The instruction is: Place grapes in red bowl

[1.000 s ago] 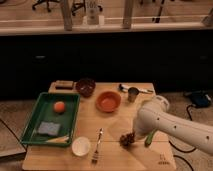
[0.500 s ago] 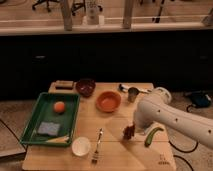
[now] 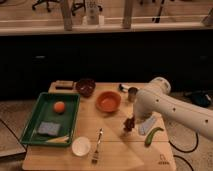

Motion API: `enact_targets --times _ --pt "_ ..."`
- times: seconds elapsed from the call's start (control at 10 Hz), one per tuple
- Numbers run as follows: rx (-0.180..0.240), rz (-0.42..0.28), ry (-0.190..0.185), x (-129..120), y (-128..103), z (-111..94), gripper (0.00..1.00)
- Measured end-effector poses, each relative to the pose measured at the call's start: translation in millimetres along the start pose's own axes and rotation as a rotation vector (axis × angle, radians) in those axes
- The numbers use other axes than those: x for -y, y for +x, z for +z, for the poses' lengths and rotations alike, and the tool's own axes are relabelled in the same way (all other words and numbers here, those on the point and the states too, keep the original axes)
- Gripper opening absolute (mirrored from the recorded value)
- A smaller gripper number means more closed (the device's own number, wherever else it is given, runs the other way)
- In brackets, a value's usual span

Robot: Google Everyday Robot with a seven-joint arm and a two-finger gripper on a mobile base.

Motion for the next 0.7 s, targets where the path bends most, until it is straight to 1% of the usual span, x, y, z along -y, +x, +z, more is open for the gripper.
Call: enact_targets --times 0.3,0.6,0.7 --pt "-0.014 -0.001 0.008 12.0 1.6 -8.0 0.03" --pt "-0.026 -0.01 0.02 33.9 1.1 -13.8 0.03" --pt "-0.028 -0.013 0.021 36.5 0.9 -14.5 0.03"
